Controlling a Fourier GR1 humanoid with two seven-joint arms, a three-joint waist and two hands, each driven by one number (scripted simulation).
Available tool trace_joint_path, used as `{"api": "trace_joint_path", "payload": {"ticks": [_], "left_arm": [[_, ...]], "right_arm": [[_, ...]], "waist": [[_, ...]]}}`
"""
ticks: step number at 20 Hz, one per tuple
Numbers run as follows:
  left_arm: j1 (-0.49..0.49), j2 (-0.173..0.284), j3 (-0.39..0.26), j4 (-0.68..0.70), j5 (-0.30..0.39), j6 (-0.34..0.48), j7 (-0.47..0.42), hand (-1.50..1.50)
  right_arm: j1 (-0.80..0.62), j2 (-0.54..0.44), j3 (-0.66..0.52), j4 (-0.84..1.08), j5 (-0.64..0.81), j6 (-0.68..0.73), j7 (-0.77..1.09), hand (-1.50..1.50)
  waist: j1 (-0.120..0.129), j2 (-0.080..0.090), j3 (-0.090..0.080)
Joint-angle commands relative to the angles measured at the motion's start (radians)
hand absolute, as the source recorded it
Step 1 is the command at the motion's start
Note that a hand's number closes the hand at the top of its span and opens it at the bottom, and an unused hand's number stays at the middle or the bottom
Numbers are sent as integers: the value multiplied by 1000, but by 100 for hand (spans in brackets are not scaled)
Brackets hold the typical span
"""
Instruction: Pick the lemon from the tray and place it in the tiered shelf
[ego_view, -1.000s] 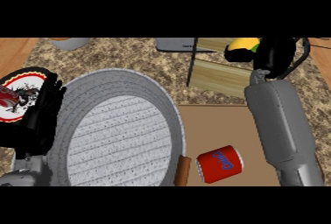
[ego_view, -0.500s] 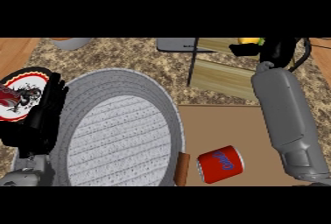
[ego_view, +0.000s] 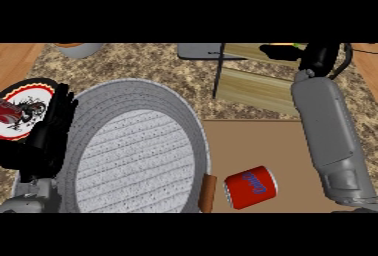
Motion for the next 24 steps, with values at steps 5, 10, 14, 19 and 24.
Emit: {"api": "trace_joint_path", "payload": {"ticks": [5, 10, 14, 19, 24], "left_arm": [[-9, 0, 15, -4, -11, 11, 40, 0], [60, -12, 24, -8, 13, 6, -40, 0], [30, 2, 38, 27, 18, -3, -29, 0], [57, -5, 30, -12, 25, -7, -34, 0], [20, -43, -9, 47, -38, 42, -36, 0]], "right_arm": [[33, -53, 1, -218, -13, -5, 115, -150], [201, -101, -51, -484, -36, 70, 278, -150], [352, -143, -63, -749, -60, 185, 382, -150], [582, -179, -135, -1030, -216, 320, 398, -150], [750, -217, -262, -1157, -425, 433, 337, -150]], "waist": [[-12, -2, -9], [-30, -8, -10], [-38, -8, -10], [-29, -6, -9], [-32, -3, -9]]}}
